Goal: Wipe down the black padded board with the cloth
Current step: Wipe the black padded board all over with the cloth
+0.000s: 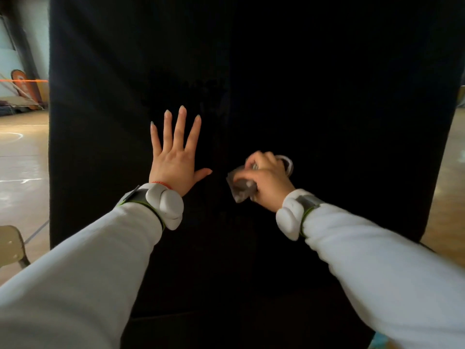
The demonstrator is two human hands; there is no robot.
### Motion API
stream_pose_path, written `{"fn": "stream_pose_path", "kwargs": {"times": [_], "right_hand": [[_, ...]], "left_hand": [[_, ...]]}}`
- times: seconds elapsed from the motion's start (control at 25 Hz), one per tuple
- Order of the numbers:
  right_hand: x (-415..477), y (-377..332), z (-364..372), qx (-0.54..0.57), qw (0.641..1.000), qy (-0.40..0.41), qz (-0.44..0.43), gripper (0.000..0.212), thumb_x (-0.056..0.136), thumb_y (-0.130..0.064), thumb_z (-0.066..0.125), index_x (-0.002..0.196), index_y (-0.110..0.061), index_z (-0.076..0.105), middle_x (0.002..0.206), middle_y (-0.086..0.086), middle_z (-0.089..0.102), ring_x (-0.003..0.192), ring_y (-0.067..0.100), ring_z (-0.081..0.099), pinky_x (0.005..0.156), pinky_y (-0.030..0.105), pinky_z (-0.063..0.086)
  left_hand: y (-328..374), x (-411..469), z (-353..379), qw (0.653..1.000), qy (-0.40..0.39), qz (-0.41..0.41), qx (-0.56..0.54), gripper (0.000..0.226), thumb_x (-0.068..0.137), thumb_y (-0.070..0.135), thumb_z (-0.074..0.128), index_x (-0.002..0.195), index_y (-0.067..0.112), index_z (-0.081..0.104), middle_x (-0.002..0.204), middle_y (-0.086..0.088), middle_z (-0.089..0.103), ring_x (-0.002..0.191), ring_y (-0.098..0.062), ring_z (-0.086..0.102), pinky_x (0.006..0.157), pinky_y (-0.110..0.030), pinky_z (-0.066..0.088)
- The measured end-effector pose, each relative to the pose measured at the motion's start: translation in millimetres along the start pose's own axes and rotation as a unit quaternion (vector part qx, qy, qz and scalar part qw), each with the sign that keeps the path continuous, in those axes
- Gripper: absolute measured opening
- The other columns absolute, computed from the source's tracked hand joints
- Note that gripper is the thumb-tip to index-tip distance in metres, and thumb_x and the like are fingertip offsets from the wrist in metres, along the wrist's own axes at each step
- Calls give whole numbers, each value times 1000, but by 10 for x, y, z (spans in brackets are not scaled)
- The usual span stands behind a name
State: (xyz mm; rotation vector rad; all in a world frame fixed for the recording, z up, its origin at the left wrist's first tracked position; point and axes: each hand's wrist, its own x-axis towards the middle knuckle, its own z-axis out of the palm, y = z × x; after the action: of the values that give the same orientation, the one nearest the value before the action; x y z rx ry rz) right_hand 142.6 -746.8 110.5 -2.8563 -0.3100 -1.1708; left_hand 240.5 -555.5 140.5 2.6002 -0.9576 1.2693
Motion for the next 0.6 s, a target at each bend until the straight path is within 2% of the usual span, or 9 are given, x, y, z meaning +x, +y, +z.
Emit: {"fn": "stream_pose_path", "kwargs": {"times": [0.08,0.2,0.32,0.48,0.6], "right_hand": [[-93,5,-54,11,1000,-17,-23,28,59,-11,73,85,-22,73,90,7,57,82,32,52,69,50,46],[325,6,-414,31,993,106,38,35,63,-9,57,93,-18,73,96,11,58,87,34,50,76,48,44],[682,-30,-558,12,980,175,90,35,70,-10,60,101,-22,70,105,8,54,96,30,46,84,38,36],[422,-44,-173,10,987,154,45,27,71,-15,68,96,-23,71,100,5,54,93,28,46,79,35,35],[99,-3,43,2,995,99,31,35,62,-10,77,94,-23,71,99,4,54,94,25,44,77,33,29]], "left_hand": [[-6,-5,-2,1000,-19,0,3,114,76,53,66,144,20,-19,153,-14,-21,139,-35,-21,110,-53,-15],[-28,-7,10,1000,-23,3,-1,115,76,51,68,142,20,-22,153,-14,-22,138,-33,-24,109,-53,-16],[-18,-26,29,1000,-15,4,1,116,74,51,69,143,19,-19,154,-15,-18,139,-36,-20,109,-53,-16],[-30,-13,25,1000,-3,8,1,113,74,50,69,148,18,-11,155,-16,-15,141,-37,-16,109,-52,-15],[-14,-146,80,1000,-6,10,-5,107,77,49,66,149,20,-8,155,-14,-13,141,-35,-16,111,-53,-12]]}}
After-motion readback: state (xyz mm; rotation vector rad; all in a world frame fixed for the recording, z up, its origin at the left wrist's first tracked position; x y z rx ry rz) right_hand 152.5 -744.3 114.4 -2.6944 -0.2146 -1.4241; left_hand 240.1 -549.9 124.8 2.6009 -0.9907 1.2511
